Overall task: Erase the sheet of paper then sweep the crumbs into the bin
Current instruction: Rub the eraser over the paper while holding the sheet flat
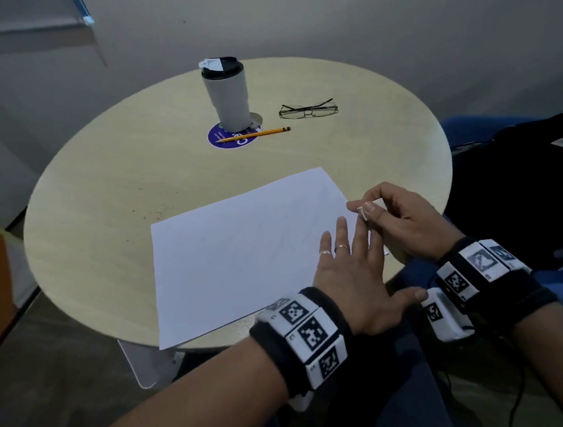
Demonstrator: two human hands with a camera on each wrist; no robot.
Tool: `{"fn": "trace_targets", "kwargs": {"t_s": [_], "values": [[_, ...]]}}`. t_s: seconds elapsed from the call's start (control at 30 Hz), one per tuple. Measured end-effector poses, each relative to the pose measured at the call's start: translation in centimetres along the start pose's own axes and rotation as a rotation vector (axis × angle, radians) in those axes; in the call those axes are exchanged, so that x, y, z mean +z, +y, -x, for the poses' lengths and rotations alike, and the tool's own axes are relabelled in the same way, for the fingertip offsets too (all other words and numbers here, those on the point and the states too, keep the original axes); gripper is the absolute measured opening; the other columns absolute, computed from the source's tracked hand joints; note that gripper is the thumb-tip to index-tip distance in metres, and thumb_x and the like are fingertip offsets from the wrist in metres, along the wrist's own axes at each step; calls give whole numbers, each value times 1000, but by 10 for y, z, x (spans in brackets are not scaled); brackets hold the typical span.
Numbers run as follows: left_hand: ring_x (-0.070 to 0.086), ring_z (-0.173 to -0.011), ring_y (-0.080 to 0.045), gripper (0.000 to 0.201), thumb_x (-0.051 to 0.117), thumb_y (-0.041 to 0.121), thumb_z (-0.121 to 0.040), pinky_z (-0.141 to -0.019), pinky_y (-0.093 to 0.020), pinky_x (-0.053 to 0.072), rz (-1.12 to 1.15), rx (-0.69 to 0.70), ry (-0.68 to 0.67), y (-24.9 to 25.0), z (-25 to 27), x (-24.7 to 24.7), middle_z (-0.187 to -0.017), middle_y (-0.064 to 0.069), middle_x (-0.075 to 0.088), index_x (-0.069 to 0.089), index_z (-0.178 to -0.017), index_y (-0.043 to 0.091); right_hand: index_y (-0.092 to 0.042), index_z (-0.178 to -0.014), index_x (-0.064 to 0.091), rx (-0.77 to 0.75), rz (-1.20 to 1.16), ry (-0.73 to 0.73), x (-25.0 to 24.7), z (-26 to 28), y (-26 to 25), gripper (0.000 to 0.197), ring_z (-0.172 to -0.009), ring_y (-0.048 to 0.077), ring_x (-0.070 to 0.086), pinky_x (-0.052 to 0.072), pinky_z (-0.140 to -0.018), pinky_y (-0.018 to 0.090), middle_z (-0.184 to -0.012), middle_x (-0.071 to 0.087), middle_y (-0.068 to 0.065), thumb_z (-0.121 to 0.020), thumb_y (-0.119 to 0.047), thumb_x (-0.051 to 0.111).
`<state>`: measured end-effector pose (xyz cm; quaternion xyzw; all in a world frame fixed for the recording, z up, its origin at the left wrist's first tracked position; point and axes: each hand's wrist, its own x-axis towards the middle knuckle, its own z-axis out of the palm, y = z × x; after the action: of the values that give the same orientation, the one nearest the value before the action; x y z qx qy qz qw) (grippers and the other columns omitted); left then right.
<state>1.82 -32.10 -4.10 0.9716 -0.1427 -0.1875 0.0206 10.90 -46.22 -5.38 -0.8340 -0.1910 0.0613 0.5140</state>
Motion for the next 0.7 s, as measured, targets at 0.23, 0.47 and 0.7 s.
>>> {"fn": "trace_targets", "kwargs": {"t_s": [0.23,0.47,0.7], "values": [[-35,-154,-28,100,13,83,-96,-128,-55,-8,-100,83,-67,-40,20,-2,-166,1,-37,-26,-162,19,-40,-101,61,-30,345,79,-13,3,-3,12,-92,20,66,53,-83,39,-107,70,0,-101,-51,57],[-34,-154,-24,93,13,78,-100,-129,-51,-9,-107,192,-84,-57,37,-2,-167,4,-35,-23,-163,21,-34,-111,51,-142,366,-49,10,5,-3,9,-130,13,64,52,-106,49,-146,65,-13,-109,-40,45],[-28,-157,-24,96,16,77,-100,-130,-51,-4,-78,29,-100,-95,63,-8,-168,-2,-33,-20,-164,15,-34,-107,56,-144,467,118,5,8,-11,15,-93,31,64,51,-84,45,-99,72,-7,-102,-46,47]]}}
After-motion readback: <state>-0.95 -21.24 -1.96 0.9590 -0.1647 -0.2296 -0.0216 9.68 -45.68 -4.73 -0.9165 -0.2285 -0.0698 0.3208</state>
